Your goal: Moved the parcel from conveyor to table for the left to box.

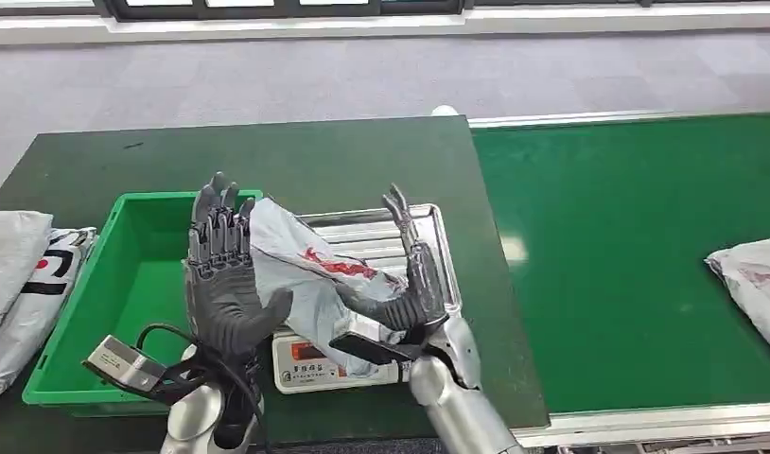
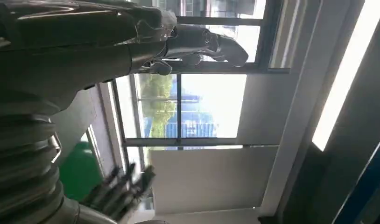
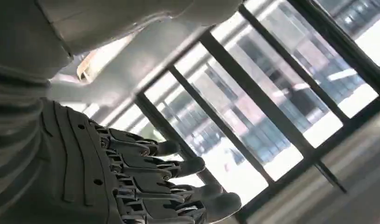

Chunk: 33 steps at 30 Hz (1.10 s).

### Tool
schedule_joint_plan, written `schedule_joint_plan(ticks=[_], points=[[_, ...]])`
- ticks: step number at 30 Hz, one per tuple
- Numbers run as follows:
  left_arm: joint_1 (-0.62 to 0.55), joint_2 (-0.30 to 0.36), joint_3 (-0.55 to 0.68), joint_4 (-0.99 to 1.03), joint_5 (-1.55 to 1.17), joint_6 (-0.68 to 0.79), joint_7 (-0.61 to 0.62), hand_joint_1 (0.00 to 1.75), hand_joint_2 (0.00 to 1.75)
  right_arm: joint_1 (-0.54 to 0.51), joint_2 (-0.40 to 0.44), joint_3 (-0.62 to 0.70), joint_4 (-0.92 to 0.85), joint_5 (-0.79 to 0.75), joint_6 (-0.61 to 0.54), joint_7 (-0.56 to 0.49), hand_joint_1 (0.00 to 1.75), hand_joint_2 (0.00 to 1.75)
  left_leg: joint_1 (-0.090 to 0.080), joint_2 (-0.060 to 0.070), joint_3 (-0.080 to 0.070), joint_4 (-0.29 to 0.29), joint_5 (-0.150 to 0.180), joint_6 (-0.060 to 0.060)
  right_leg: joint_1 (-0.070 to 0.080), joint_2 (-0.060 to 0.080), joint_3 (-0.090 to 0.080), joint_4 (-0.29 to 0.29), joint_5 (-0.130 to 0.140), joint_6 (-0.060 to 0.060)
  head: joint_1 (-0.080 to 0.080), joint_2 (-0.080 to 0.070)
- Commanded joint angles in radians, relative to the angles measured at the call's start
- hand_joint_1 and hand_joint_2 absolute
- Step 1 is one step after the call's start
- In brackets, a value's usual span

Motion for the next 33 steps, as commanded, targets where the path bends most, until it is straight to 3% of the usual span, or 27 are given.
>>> schedule_joint_plan(ticks=[1,4,5,8,14,17,19,22,30,31,33], points=[[-0.004,-0.037,0.073,0.034,-0.006,0.020,0.003,0.00,1.75,0.162,0.008,-0.199,-0.447,-0.059,0.004,-0.092,0.00,1.75,0.000,-0.004,0.002,-0.002,0.000,-0.001,-0.001,-0.002,0.003,-0.002,-0.001,0.001,0.000,0.000],[-0.104,0.034,-0.070,0.320,-0.158,0.427,0.003,0.00,1.75,0.223,0.008,-0.293,-0.897,-0.158,0.004,-0.092,0.00,1.75,-0.001,-0.007,-0.001,0.000,0.001,0.000,-0.001,-0.006,-0.001,0.001,-0.001,0.001,0.000,0.000],[-0.170,0.045,-0.104,0.491,-0.212,0.566,0.003,0.00,1.75,0.238,0.008,-0.321,-1.011,-0.179,0.004,-0.092,0.00,1.75,-0.002,-0.014,-0.002,0.000,0.002,0.000,-0.003,-0.013,0.000,0.001,-0.002,0.001,0.000,0.000],[-0.268,0.018,-0.107,0.819,-0.314,0.771,0.003,0.00,1.75,0.289,0.008,-0.326,-1.163,-0.186,0.004,-0.092,0.00,1.75,-0.003,-0.025,0.001,-0.003,0.004,0.001,-0.004,-0.024,0.005,-0.003,-0.004,0.003,0.000,0.000],[-0.268,0.018,-0.107,0.819,-0.314,0.771,0.003,0.00,1.75,0.289,0.008,-0.326,-1.163,-0.186,0.004,-0.092,0.00,1.75,-0.003,-0.006,0.001,-0.001,0.000,0.001,-0.003,-0.006,0.002,-0.001,-0.001,0.003,0.001,0.000],[-0.279,0.026,-0.045,0.866,-0.375,0.778,0.006,0.00,1.75,0.288,0.008,-0.320,-1.168,-0.181,0.004,-0.092,0.00,1.75,-0.002,-0.007,0.002,-0.002,0.001,0.001,-0.003,-0.007,0.003,-0.003,0.000,0.003,0.001,0.000],[-0.260,-0.065,0.162,0.892,-0.669,0.778,0.050,0.00,1.75,0.307,0.008,-0.293,-1.172,-0.184,0.004,-0.092,0.00,1.75,-0.002,-0.005,0.002,-0.002,0.001,0.001,-0.003,-0.005,0.003,-0.003,0.000,0.003,0.000,0.000],[-0.252,-0.095,0.270,0.902,-0.895,0.778,0.138,0.00,1.75,0.305,0.008,-0.255,-1.167,-0.171,0.004,-0.092,0.00,1.75,-0.002,-0.002,0.001,-0.001,0.000,0.001,-0.002,-0.002,0.001,-0.002,0.000,0.003,0.000,0.000],[-0.339,-0.096,0.230,1.133,-1.248,0.771,0.457,0.00,1.75,0.261,0.008,-0.261,-1.105,-0.198,0.004,-0.092,0.00,1.75,-0.002,-0.004,0.003,-0.002,0.001,0.001,-0.003,-0.004,0.003,-0.003,0.000,0.003,0.000,0.000],[-0.343,-0.095,0.213,1.151,-1.277,0.774,0.482,1.75,1.75,0.263,0.008,-0.262,-1.105,-0.197,0.004,-0.092,0.00,1.75,-0.003,-0.005,0.002,-0.001,0.001,0.001,-0.003,-0.005,0.002,-0.002,0.000,0.003,0.000,0.000],[-0.343,-0.096,0.178,1.178,-1.324,0.745,0.522,1.75,1.75,0.270,0.008,-0.264,-1.099,-0.207,0.004,-0.092,0.00,1.75,-0.002,-0.004,0.003,-0.002,0.000,0.001,-0.003,-0.004,0.004,-0.002,0.000,0.003,0.000,0.000]])
